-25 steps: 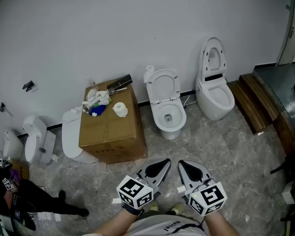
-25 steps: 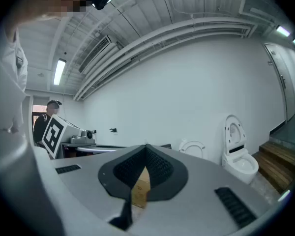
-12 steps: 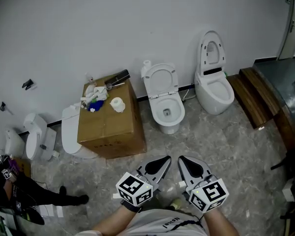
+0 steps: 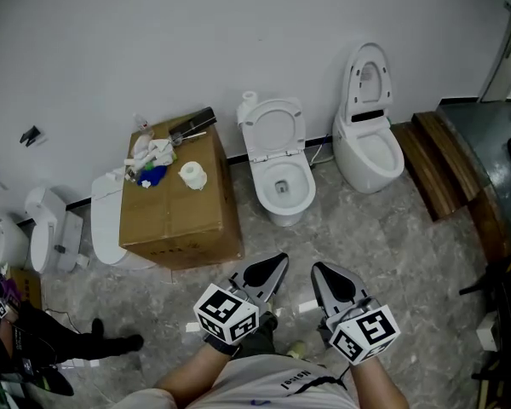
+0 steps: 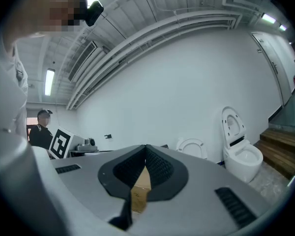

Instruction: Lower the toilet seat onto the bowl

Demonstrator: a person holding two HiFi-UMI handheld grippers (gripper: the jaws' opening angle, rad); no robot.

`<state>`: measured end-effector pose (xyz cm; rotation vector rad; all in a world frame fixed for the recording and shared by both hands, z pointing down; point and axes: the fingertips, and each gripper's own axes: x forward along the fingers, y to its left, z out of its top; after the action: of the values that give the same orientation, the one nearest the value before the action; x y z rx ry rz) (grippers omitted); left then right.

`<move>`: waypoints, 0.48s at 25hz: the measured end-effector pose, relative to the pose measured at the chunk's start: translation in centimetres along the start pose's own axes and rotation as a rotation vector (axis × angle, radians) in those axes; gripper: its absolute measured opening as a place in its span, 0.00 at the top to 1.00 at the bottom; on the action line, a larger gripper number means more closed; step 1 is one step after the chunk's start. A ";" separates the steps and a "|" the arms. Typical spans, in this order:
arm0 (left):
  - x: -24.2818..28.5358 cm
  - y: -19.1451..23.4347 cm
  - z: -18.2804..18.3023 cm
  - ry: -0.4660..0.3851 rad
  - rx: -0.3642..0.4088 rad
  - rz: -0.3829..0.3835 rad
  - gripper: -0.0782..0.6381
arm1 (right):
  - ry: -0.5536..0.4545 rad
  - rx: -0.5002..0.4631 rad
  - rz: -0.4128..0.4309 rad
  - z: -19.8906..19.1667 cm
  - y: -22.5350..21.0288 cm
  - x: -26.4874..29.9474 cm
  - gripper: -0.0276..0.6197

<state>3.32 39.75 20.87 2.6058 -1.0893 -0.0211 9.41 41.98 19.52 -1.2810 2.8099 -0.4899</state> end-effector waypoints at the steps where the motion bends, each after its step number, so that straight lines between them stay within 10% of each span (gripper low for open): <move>1: 0.7 1.2 0.3 0.000 0.001 -0.007 0.88 | 0.004 -0.002 -0.007 0.2 -0.5 1.3 0.94; 12: 8.4 16.5 4.6 0.008 0.071 -0.048 0.88 | 0.012 -0.006 -0.082 3.1 -5.5 16.2 0.94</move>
<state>-2.79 21.70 22.23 2.6929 -1.0427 0.0170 3.07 25.76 20.01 -1.4034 2.7800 -0.4932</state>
